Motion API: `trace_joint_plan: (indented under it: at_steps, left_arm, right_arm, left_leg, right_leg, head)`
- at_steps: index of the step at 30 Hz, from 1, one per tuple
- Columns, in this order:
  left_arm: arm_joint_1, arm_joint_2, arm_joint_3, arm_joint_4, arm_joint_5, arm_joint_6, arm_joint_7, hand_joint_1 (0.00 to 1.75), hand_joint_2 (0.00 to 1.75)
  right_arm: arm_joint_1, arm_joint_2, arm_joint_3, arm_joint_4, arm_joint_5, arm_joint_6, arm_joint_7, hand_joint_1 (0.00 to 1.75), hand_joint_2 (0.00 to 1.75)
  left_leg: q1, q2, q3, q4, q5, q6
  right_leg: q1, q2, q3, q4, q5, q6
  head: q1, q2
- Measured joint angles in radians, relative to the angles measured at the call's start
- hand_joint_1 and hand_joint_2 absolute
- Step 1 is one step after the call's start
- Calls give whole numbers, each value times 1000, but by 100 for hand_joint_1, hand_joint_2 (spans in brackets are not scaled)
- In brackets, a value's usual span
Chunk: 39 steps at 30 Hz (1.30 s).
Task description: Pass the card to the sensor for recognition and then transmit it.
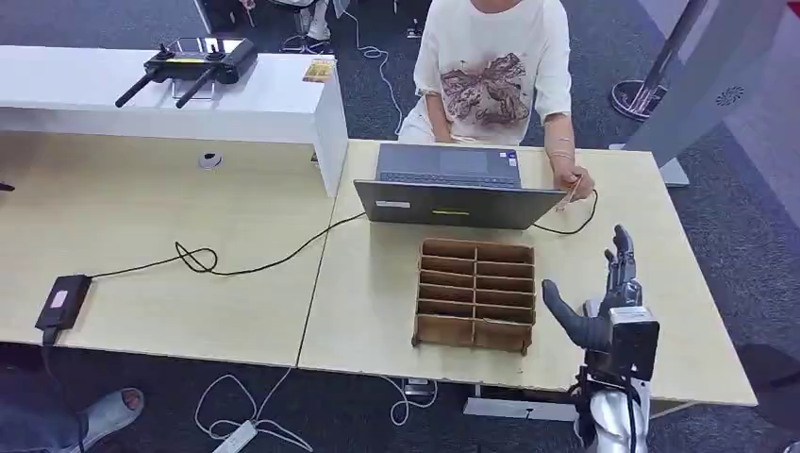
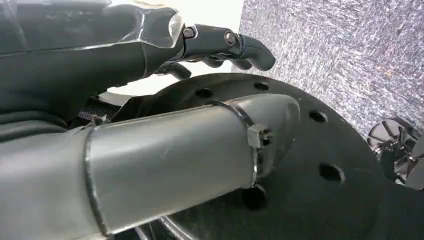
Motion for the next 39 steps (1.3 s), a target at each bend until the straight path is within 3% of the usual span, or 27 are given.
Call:
trace_joint_plan:
  at_steps: [7, 12, 19, 22, 26, 29, 36, 39]
  left_arm:
    - [0, 0, -2, 0, -6, -8, 0, 0, 0]
    - [1, 2, -2, 0, 2, -3, -2, 0, 0]
    - [8, 5, -2, 0, 50, 42, -53, 0, 0]
    - [12, 6, -2, 0, 55, 52, -74, 0, 0]
    - [23, 11, -2, 0, 52, 96, -153, 0, 0]
    - [33, 15, -2, 0, 33, 136, -182, 0, 0]
    - [34, 26, -3, 0, -27, 47, -64, 0, 0]
    - [34, 30, -3, 0, -34, 36, -46, 0, 0]
  right_arm:
    - [-19, -6, 7, -23, 43, -11, -17, 0, 175]
    - [-91, -30, 39, -53, 199, -96, -15, 0, 175]
    - [-231, -77, 129, -74, 357, -164, 60, 0, 175]
    - [-305, -95, 169, -54, 511, -238, 121, 0, 175]
    - [-454, -130, 241, 39, 731, -299, 222, 0, 175]
    - [-575, -147, 296, 132, 803, -300, 272, 0, 175]
    - [-827, -128, 383, 397, 815, -282, 358, 0, 175]
    - [-897, -108, 407, 494, 835, -282, 379, 0, 175]
  left_leg:
    - [0, 0, 0, 0, 0, 0]
    - [0, 0, 0, 0, 0, 0]
    - [0, 0, 0, 0, 0, 0]
    - [0, 0, 0, 0, 0, 0]
    - [0, 1, 1, 0, 1, 0]
    - [0, 0, 0, 0, 2, 0]
    - [0, 0, 0, 0, 3, -1]
    - [1, -1, 0, 0, 3, -1]
  right_leg:
    - [0, 0, 0, 0, 0, 0]
    - [0, 0, 0, 0, 1, 0]
    - [0, 0, 0, 0, 1, 0]
    - [0, 1, 0, 1, 1, -1]
    - [0, 1, 0, 1, 1, -1]
    - [0, 1, 0, 1, 2, 0]
    - [0, 1, 0, 1, 3, -1]
    - [1, 0, 0, 1, 3, -1]
  head:
    - [0, 0]
    - [0, 0]
    - [0, 0]
    - [0, 0]
    - [0, 0]
    - [0, 0]
    - [0, 0]
    - [0, 0]
